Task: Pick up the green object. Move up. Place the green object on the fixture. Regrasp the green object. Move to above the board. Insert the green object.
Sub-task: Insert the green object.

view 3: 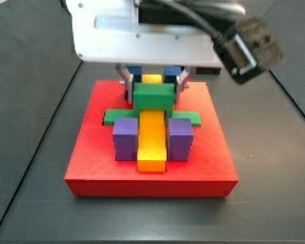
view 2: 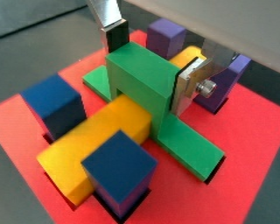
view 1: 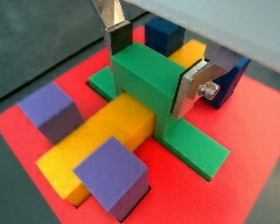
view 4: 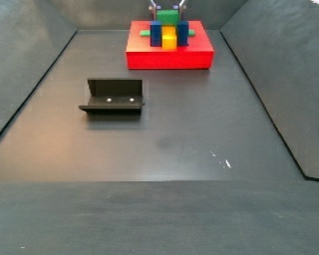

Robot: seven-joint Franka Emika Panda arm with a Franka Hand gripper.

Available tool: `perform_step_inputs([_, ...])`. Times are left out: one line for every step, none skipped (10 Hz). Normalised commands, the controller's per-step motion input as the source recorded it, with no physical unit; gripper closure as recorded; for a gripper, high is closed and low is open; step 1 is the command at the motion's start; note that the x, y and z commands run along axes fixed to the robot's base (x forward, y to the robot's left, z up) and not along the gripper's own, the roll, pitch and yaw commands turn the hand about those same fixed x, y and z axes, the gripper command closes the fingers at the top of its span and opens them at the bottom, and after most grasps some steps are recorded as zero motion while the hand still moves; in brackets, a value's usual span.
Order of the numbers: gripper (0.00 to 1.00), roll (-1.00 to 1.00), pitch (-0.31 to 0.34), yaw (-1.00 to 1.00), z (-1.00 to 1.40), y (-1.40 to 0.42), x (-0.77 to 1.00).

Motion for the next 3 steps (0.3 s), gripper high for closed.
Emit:
perform_step_inputs([1.0, 0.0, -0.08, 0.0, -0.84, 0.0, 0.11])
perform_step_inputs([1.0, 0.05, -0.02, 0.0, -0.73, 0.0, 0.03])
perform_step_inputs([1.0, 0.0, 0.0, 0.0, 0.0, 0.0, 0.0])
